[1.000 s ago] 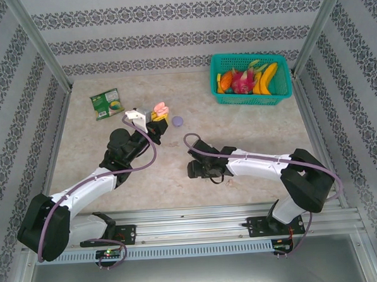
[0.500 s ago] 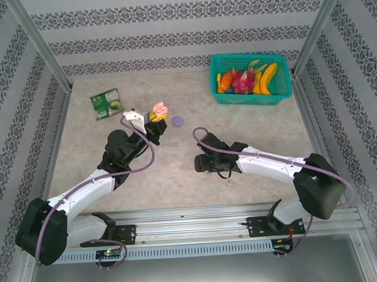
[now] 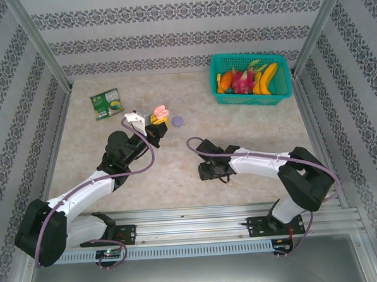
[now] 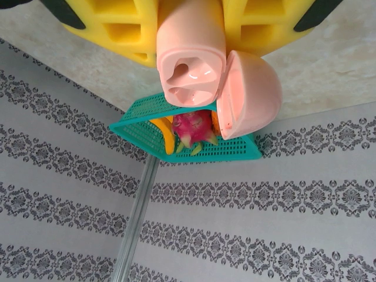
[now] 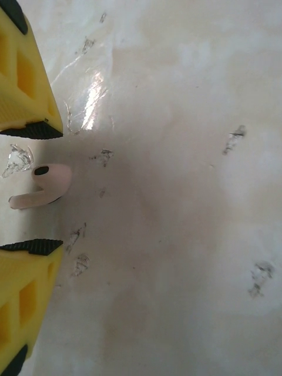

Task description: Insert wireless bluetooth earbuds into charging case

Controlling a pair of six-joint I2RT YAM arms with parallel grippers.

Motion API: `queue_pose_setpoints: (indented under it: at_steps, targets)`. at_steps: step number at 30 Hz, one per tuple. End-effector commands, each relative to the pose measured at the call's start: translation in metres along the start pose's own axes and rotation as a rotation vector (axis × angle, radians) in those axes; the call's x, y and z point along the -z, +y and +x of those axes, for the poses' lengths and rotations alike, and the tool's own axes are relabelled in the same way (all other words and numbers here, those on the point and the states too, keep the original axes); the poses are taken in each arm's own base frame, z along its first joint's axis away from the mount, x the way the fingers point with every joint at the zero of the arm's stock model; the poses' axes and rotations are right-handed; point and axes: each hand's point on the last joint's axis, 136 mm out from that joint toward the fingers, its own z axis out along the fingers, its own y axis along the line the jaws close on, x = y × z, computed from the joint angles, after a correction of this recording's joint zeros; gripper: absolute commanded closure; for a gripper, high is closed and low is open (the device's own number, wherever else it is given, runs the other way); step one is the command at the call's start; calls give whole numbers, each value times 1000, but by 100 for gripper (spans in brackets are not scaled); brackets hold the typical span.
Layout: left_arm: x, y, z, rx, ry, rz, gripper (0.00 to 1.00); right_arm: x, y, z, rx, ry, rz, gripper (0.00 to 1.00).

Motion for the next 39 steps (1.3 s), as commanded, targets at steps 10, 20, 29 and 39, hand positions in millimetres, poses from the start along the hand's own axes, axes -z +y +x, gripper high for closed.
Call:
queue_pose_setpoints:
  at_steps: [10,20,29,39]
  targets:
    - [4,-17,-8,-33,-18,64,100,-9,-2,-2,104,11,117,58]
    - [5,-17,-9,-32,-19,64,100,-12,2,-2,148,16,157,64]
    - [5,-19,-12,-35,-25,70,100,-9,3,-1,150,11,151,73]
    - [5,-19,-12,-38,-23,75,100,5,4,-5,136,-28,128,83]
